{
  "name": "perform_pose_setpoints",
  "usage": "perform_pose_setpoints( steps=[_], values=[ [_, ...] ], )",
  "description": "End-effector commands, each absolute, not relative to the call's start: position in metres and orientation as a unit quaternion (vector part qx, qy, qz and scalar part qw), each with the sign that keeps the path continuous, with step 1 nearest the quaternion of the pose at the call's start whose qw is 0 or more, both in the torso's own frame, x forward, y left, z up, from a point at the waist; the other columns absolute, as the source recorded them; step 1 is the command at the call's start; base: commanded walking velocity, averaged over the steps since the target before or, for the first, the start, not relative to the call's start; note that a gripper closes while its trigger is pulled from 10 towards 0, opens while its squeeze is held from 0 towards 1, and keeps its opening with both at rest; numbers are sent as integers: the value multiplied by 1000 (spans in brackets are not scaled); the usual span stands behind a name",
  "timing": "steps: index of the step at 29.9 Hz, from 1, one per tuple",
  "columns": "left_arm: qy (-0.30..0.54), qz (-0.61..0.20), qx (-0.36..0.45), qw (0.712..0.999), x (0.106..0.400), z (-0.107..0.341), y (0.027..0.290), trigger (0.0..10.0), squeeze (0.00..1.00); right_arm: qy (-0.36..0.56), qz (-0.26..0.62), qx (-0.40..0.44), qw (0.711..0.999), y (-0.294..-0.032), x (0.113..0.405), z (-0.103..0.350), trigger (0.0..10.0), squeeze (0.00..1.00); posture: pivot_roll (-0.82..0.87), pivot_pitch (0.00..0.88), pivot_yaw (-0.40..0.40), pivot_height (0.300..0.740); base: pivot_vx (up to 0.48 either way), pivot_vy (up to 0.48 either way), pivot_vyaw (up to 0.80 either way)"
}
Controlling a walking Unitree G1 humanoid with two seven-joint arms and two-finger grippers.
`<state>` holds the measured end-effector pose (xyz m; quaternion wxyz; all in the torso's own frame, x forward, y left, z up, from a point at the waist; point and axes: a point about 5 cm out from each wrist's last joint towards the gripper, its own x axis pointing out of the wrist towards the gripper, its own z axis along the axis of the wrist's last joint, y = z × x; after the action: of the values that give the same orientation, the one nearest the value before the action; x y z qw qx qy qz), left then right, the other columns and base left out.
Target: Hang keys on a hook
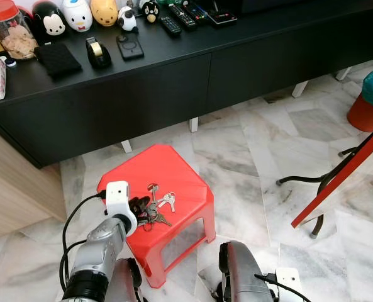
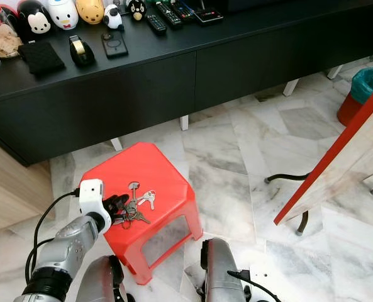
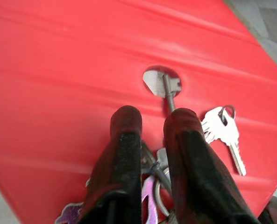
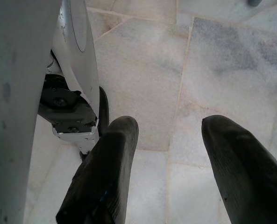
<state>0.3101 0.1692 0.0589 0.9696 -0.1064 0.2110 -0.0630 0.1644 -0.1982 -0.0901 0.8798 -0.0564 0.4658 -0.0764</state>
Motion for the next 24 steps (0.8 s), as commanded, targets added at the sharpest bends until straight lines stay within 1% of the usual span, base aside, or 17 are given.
perform_pose_setpoints(
  steps=[1,2,3,6,13,18,20,24],
  values=[
    [229,-59,-112,965,307,55,170,10000,1000,482,-71,-53,872,-194,156,-95,10000,0,-148,159,-11,593,0,0,0],
    [232,-60,-115,964,307,55,170,10000,1000,482,-71,-53,872,-194,156,-95,10000,0,-148,159,-11,593,0,0,0],
    [235,-63,-116,963,307,55,169,10000,0,482,-71,-53,871,-195,155,-95,10000,0,-148,159,-11,593,0,0,0],
    [245,-65,-112,961,306,54,168,10000,0,483,-71,-53,871,-195,155,-95,10000,0,-148,161,-11,593,0,0,0],
    [247,-34,-106,963,311,53,171,10000,0,483,-71,-53,871,-195,155,-95,10000,0,-149,163,-11,593,0,0,0],
    [246,-24,-125,961,317,58,171,10000,0,483,-70,-53,871,-194,155,-95,10000,0,-150,162,-9,593,0,0,0],
    [264,-19,-137,955,316,54,171,10000,0,483,-70,-53,871,-194,155,-95,10000,0,-151,162,-9,593,0,0,0],
    [271,-31,-114,955,315,51,171,10000,0,482,-70,-53,872,-193,156,-95,10000,0,-150,162,-9,593,0,0,0]
  ],
)
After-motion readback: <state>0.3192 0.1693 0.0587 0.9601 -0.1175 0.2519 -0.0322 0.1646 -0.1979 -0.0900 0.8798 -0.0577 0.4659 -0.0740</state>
